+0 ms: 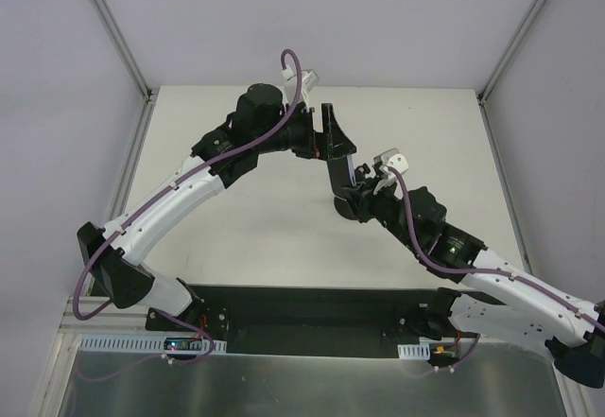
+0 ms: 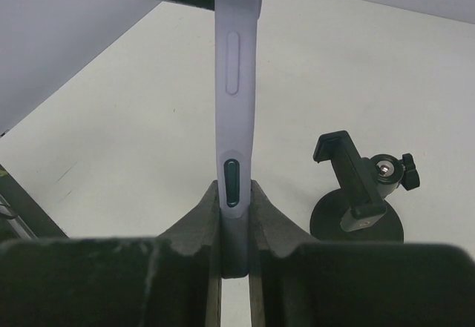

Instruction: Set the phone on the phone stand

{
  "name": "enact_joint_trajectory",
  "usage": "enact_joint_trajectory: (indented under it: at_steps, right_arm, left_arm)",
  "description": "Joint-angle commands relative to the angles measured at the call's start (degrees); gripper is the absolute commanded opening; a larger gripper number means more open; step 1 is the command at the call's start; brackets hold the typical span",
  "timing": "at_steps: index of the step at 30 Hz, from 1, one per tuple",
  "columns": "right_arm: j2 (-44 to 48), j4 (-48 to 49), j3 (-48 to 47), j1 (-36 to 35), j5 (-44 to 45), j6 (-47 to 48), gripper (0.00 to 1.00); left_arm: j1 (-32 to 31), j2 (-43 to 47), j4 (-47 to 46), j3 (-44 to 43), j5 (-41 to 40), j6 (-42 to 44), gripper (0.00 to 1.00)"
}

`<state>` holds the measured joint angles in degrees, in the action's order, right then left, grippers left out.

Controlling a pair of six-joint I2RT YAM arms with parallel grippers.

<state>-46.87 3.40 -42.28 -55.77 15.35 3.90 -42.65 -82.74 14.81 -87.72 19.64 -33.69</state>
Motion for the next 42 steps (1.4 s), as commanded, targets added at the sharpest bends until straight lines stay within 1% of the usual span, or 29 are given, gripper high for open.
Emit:
enact_joint_trajectory:
  at_steps: [1,4,5,6,11,14,18,23,32,34,35,37,42]
  right_arm:
    - [1.70,2.67,-0.61,-0.39,-0.94,-0.12,0.01]
    - [1.87,2.67,-0.70,-0.39,-0.85,-0.03,0.01]
    - [1.96,2.67,-0.87,-0.39,-0.77,0.05,0.01]
    - [1.87,2.67,-0.87,-0.39,-0.85,0.14,0.01]
    - [1.43,2.67,-1.22,-0.39,-0.50,0.14,0.01]
    - [1.08,2.58,-1.57,-0.31,0.20,0.14,0.01]
    - [0.55,2.58,-2.01,-0.31,-0.15,-0.03,0.01]
    - [0.38,2.58,-2.37,-0.31,0.38,-0.21,0.01]
    - [0.03,2.58,-3.51,-0.22,1.34,0.05,0.01]
    - [-0.32,2.49,-3.95,-0.22,1.08,-0.03,0.01]
    - [-0.59,2.49,-4.04,-0.31,1.08,-0.12,0.01]
    - [-0.68,2.49,-4.12,-0.13,1.08,-0.38,0.01]
    - [-0.76,2.49,-4.39,-0.04,1.08,-0.56,0.01]
  left_arm:
    - [-0.24,-0.14,-3.65,-3.51,2.25,-0.23,0.85]
    - [-0.32,-0.14,-3.56,-3.51,1.98,-0.41,0.79]
    - [-0.24,-0.32,-3.47,-3.51,2.07,-0.50,0.75]
    - [-0.24,-0.49,-3.30,-3.51,1.98,-0.67,0.75]
    - [-0.32,-1.46,-2.24,-3.95,2.60,-0.59,0.79]
    - [-0.32,-1.72,-1.98,-4.12,2.25,-0.24,0.79]
    - [-0.41,-1.90,-1.36,-4.38,1.55,0.38,0.76]
    - [-0.59,-2.42,-1.01,-4.47,2.07,0.91,0.80]
    - [-1.29,-2.69,-0.83,-4.47,2.16,2.57,0.80]
    - [-1.55,-2.78,-0.75,-4.48,1.90,2.93,0.78]
    - [-1.82,-2.69,-0.83,-4.47,1.46,3.45,0.75]
    - [-1.99,-2.60,-0.83,-4.39,0.84,4.33,0.74]
    - [-2.43,-2.52,-0.83,-4.12,0.58,4.69,0.78]
